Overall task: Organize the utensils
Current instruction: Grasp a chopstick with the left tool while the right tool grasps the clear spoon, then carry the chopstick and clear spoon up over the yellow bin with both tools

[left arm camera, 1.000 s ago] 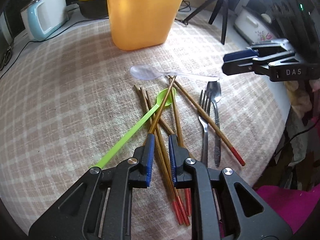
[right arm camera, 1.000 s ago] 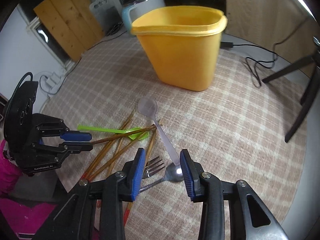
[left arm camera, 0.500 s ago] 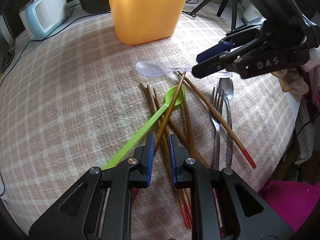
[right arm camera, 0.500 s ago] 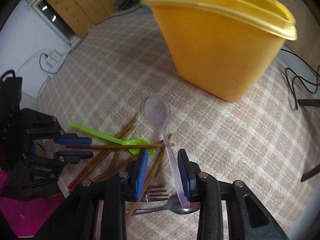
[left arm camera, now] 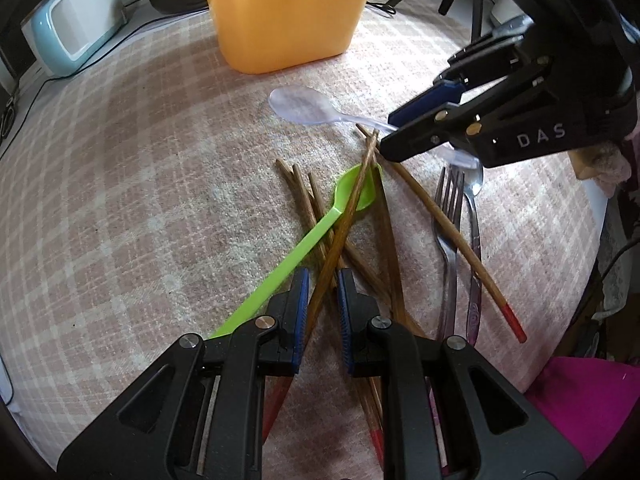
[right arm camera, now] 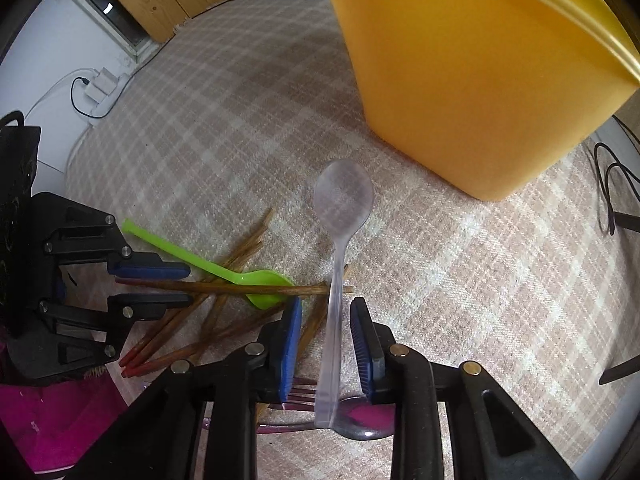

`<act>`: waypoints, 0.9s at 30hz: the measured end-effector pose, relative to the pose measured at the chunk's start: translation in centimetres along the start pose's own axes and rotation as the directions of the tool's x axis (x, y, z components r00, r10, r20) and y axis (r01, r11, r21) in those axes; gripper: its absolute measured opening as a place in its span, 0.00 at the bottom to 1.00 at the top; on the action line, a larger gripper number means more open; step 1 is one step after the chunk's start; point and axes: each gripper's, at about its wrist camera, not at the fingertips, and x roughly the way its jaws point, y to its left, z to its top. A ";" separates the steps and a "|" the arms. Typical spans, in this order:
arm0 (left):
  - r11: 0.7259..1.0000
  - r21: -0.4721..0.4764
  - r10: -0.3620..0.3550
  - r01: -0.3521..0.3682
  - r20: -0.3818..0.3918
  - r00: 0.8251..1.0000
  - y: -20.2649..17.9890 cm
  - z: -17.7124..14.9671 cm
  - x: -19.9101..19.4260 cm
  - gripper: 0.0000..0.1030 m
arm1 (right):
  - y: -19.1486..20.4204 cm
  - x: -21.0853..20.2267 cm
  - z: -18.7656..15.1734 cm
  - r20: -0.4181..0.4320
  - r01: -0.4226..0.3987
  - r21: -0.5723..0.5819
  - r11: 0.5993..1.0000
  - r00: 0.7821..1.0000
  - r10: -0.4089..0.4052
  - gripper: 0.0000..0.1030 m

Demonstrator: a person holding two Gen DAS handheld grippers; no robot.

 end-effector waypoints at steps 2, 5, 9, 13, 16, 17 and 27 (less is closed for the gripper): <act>1.000 -0.001 -0.016 0.016 0.002 1.000 0.6 0.3 0.2 0.12 | -0.2 0.2 0.0 -0.008 -0.009 0.008 1.000 1.000 0.009 0.17; 1.000 -0.005 -0.029 0.029 0.005 1.000 1.0 0.4 0.3 0.08 | -0.2 0.5 0.1 -0.011 -0.021 0.017 1.000 1.000 0.021 0.08; 0.999 -0.016 -0.040 0.040 0.013 0.999 1.0 -0.2 0.1 0.06 | -0.6 0.4 -0.2 -0.002 -0.042 0.031 0.999 0.999 0.042 0.06; 0.998 -0.030 -0.057 0.057 0.023 0.998 1.2 -1.5 -0.4 0.05 | -1.0 -0.2 -0.7 0.029 -0.063 0.056 0.996 0.998 0.061 0.06; 0.996 -0.048 -0.071 0.072 0.033 0.997 1.4 -2.1 -1.1 0.05 | -1.1 -0.9 -1.3 0.054 -0.081 0.070 0.994 0.996 0.077 0.06; 0.995 -0.059 -0.082 0.084 0.039 0.996 1.6 -2.4 -1.4 0.04 | -1.1 -1.1 -1.6 0.060 -0.087 0.074 0.993 0.995 0.083 0.06; 0.975 -0.141 -0.155 0.169 0.108 0.982 2.5 -4.3 -4.4 0.04 | -0.8 -3.4 -4.1 0.169 -0.183 0.142 0.973 0.973 0.159 0.05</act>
